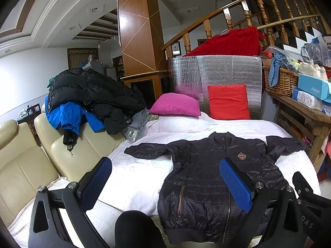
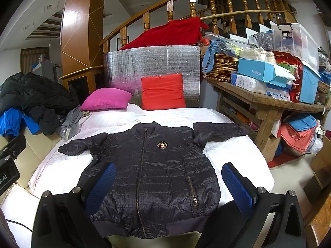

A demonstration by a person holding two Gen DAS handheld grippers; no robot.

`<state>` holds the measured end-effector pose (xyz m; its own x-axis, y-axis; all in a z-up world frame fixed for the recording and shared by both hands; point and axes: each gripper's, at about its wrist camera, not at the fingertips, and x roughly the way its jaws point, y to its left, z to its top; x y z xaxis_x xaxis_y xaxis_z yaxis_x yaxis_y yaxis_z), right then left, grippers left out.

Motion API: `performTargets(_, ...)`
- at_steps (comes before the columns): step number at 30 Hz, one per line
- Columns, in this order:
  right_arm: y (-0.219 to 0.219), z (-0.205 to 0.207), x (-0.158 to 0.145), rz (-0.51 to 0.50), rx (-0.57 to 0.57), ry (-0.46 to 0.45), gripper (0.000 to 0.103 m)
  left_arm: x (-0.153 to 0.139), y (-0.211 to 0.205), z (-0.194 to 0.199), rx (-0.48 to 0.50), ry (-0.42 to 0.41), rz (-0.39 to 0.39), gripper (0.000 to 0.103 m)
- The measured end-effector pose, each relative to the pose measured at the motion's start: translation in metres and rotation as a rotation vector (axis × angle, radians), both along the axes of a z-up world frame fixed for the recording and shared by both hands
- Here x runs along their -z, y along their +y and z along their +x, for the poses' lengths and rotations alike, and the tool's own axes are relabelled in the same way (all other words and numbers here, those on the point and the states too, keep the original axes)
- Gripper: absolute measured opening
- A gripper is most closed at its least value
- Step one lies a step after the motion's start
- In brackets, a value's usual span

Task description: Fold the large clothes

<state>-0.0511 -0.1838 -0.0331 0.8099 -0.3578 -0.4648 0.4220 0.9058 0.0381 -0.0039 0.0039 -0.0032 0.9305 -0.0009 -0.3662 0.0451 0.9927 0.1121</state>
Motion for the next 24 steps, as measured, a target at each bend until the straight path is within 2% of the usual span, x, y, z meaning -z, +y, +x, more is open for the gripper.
performTargets(24,0.0018,0.0028,-0.0002,-0.003,-0.014,0.01,0.103,-0.0009,-0.0014,0.0008,0.009,-0.004,0.002,0.103)
